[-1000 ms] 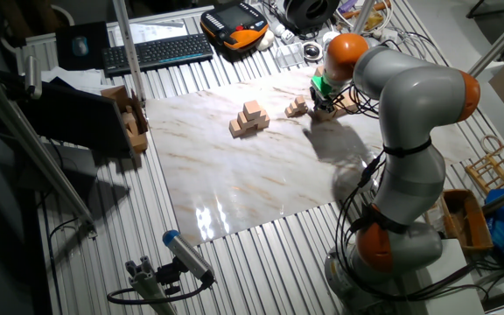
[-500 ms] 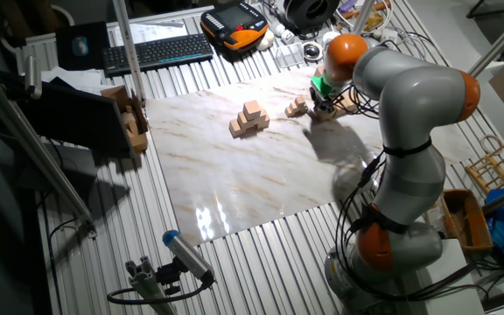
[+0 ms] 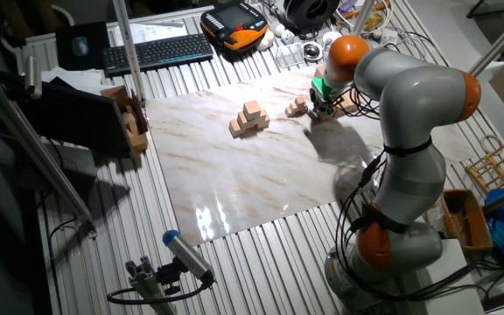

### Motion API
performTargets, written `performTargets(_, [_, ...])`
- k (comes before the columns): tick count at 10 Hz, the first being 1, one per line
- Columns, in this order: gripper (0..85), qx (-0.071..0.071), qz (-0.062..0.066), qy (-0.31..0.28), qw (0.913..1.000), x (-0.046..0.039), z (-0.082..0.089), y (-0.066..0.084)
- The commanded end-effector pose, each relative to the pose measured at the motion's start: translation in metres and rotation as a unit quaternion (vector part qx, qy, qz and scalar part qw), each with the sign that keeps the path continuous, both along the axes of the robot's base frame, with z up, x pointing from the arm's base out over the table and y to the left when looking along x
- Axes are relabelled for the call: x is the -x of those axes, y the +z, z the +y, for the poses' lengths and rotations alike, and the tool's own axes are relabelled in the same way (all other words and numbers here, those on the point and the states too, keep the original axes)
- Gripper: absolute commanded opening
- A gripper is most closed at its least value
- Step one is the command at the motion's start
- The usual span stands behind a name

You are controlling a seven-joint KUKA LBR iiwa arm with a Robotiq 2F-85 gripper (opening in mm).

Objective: Stack the blocks into a pyramid shape

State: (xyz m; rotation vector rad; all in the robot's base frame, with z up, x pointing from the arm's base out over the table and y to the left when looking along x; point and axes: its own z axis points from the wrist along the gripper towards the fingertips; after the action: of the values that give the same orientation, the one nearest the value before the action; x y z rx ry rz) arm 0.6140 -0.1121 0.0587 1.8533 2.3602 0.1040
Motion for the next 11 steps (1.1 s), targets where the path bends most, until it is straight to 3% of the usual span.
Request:
performTargets(1, [0.0, 0.001, -0.001, 0.0, 1.0, -0.0002, -0.0007, -0.0001])
performTargets(3, [0.0, 0.011, -0.001, 0.0, 0.9999, -0.0008, -0.0024, 0.0007])
performTargets(11, [0.0, 0.02, 0.003, 0.012, 0.9997, 0.0004, -0.0055, -0.0005])
